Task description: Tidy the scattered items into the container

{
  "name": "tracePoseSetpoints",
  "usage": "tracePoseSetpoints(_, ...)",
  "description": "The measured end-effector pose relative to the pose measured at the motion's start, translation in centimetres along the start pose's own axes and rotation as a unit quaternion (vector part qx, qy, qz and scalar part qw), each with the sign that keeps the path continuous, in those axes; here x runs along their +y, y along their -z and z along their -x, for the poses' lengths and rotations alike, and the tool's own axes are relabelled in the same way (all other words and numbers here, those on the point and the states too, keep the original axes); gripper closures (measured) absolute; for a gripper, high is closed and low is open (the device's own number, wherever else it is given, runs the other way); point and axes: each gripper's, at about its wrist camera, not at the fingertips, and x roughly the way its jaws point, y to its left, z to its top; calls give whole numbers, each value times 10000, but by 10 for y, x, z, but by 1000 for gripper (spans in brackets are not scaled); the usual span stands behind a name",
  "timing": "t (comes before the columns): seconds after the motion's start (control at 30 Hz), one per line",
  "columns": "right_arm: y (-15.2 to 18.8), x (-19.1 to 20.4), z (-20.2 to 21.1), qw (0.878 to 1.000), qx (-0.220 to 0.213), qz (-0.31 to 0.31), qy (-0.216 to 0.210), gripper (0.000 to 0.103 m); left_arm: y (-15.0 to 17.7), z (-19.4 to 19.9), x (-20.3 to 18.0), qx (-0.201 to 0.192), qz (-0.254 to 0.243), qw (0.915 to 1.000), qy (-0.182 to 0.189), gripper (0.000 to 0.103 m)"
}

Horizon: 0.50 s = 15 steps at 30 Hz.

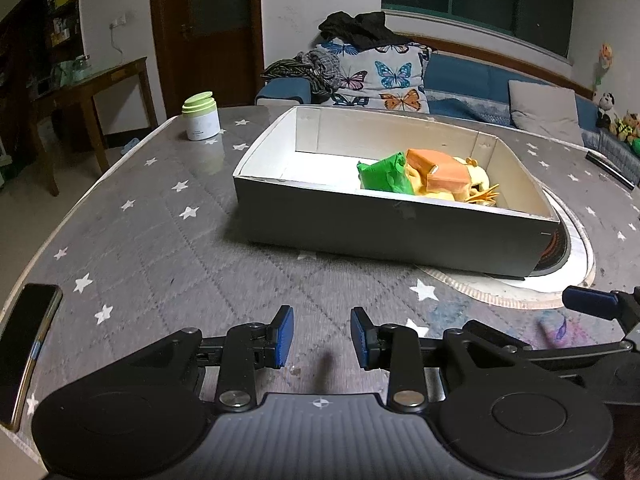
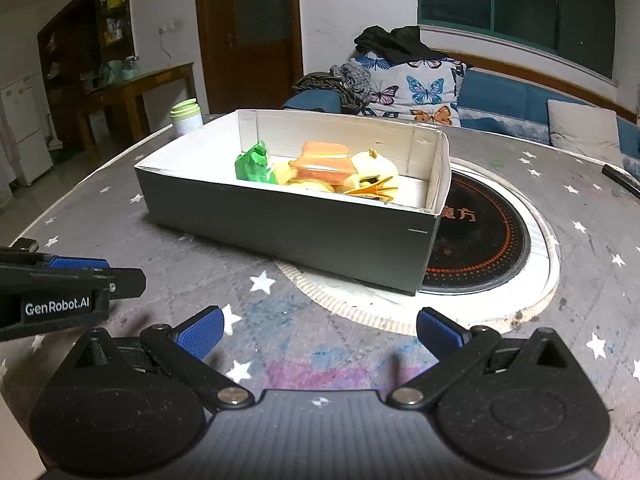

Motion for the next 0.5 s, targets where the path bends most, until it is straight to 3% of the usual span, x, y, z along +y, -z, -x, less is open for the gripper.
tracePoseSetpoints(0.5,-12,-4,-25,9997,197,-120,112,0,-17,-24,-4,-64,-280,9994,-192,69)
